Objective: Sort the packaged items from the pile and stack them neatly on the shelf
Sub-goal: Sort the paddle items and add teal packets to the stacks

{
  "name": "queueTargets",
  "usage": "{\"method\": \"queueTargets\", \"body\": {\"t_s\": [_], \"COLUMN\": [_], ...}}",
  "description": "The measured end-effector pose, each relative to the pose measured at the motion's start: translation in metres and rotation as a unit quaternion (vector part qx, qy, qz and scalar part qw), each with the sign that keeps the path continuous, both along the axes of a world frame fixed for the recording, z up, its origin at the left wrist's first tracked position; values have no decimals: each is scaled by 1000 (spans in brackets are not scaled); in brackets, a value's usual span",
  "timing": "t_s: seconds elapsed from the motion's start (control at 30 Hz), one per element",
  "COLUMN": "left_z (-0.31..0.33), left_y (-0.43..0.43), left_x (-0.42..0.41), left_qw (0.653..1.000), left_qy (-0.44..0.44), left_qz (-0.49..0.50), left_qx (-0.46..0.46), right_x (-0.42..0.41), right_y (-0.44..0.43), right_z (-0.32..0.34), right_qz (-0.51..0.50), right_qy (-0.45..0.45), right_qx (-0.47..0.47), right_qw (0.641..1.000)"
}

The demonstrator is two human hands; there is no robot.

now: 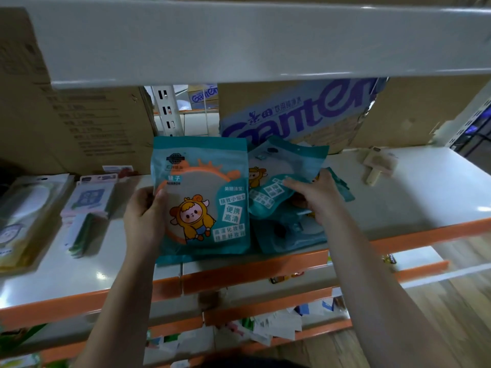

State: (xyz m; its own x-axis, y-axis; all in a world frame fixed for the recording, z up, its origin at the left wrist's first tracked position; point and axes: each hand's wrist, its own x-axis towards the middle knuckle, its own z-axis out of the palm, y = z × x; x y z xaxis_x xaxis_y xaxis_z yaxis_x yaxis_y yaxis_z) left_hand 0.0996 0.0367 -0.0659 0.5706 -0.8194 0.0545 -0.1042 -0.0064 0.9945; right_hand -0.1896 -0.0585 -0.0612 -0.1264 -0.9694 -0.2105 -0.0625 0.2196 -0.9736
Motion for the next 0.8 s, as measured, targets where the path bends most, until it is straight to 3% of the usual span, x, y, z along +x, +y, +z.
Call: {"method": "queueTargets", "body": {"t_s": [0.07, 0.23, 0.4, 0.6, 0.8], "left_z": [-1, -4, -5, -8, -8], "left_y": [3, 15, 30, 64, 107], "left_x": [-2, -5, -4, 18, 65], "left_qw": [1000, 1000, 998, 993, 983], "left_qy": [-13, -21, 1, 21, 6], "left_qz": [4, 19, 49, 95, 150], "left_qx": [8, 1, -28, -67, -105], "right_x": [4, -3, -12, 20, 83], "right_y": [0, 7, 10, 22, 51], "right_z": [-4, 4, 8, 7, 9], "right_qz": [-12, 11, 32, 84, 158], "right_qy": [21, -72, -86, -20, 60], "right_qx": [-22, -46, -53, -93, -188], "right_qw": [999, 996, 994, 992, 967]}}
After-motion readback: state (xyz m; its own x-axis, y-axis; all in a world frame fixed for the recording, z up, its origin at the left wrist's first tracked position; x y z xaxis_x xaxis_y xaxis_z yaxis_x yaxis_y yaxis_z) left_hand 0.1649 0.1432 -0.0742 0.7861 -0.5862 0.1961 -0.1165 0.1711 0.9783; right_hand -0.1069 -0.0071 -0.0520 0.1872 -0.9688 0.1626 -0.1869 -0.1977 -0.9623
